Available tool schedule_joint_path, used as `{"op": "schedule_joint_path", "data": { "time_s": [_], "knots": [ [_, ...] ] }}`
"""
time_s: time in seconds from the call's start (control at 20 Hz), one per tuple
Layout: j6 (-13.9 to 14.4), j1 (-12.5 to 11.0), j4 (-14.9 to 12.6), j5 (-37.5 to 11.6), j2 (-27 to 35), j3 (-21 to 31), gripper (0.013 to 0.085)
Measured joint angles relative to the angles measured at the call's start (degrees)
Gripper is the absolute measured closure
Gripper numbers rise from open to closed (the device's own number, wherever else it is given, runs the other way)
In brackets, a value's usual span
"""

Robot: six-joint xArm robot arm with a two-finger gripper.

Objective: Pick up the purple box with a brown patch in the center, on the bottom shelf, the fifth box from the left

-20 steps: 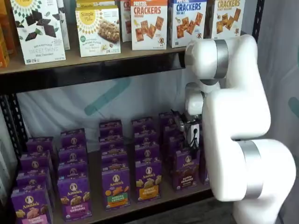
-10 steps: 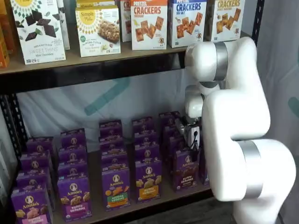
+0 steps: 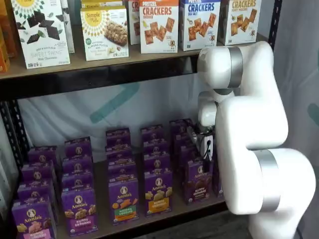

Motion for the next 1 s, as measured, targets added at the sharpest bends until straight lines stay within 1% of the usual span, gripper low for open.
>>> {"op": "schedule_joint_path", "data": {
  "time_s": [0.05,0.1,0.15,0.2,0.25,0.3,0.35,0.6,0.8,0.9,0.95,1.0],
  "knots": [
    [-0.03,-0.03,-0.02,0.07,0.07,-0.16,0.0370],
    [-0.06,-0.05,-0.01,0.15,0.11,-0.29,0.0370],
    [-0.13,-0.08,0.02,0.29,0.20,-0.50,0.0410],
    [-0.14,-0.09,0.03,0.39,0.24,-0.61,0.0410],
    [-0.09,-0.09,-0.03,0.48,0.30,-0.72,0.0450],
    [0.00,-0.09,-0.14,0.60,0.38,-0.88,0.0450],
    [0.09,-0.09,-0.24,0.68,0.45,-1.00,0.0490],
    [1.25,-0.08,-1.61,1.55,1.02,-1.94,0.0490],
    [1.05,-0.20,-1.51,1.33,1.18,-2.06,0.0490],
    [1.18,-0.21,-1.68,1.08,1.17,-1.95,0.0570],
    [1.26,-0.22,-1.78,1.05,1.15,-1.95,0.0570],
    [1.38,-0.22,-1.94,1.04,1.15,-1.94,0.0610]
  ]
}}
